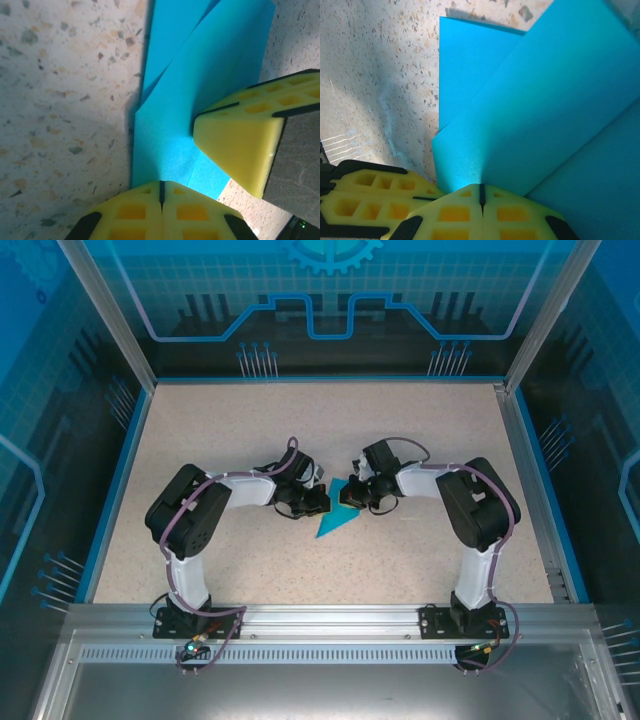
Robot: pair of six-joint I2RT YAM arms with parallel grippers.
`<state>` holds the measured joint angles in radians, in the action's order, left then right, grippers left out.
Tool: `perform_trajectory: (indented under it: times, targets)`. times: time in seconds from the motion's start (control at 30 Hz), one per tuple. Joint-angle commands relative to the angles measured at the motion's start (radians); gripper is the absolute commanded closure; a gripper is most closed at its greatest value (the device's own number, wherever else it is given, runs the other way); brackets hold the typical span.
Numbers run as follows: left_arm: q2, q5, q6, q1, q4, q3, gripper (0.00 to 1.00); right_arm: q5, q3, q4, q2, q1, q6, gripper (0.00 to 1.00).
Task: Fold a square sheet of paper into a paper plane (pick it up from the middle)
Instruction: Fourth fold the wing at the center of the table.
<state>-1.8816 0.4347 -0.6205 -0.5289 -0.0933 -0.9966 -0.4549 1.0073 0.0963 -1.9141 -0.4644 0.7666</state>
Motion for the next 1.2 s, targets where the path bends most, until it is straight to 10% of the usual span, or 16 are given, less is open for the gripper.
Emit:
perform_trajectory:
  times: [0.0,1.17]
  targets:
    - [0.075,0.021,-0.006,-0.011,-0.065,-0.046,0.93,0.047,-0.002,0.067,-0.05,0.007,-0.007,0.95]
    - [0.107,0.028,-0.11,-0.054,-0.049,0.1,0.85,0.097,0.012,0.119,-0.067,0.011,0.025,0.94]
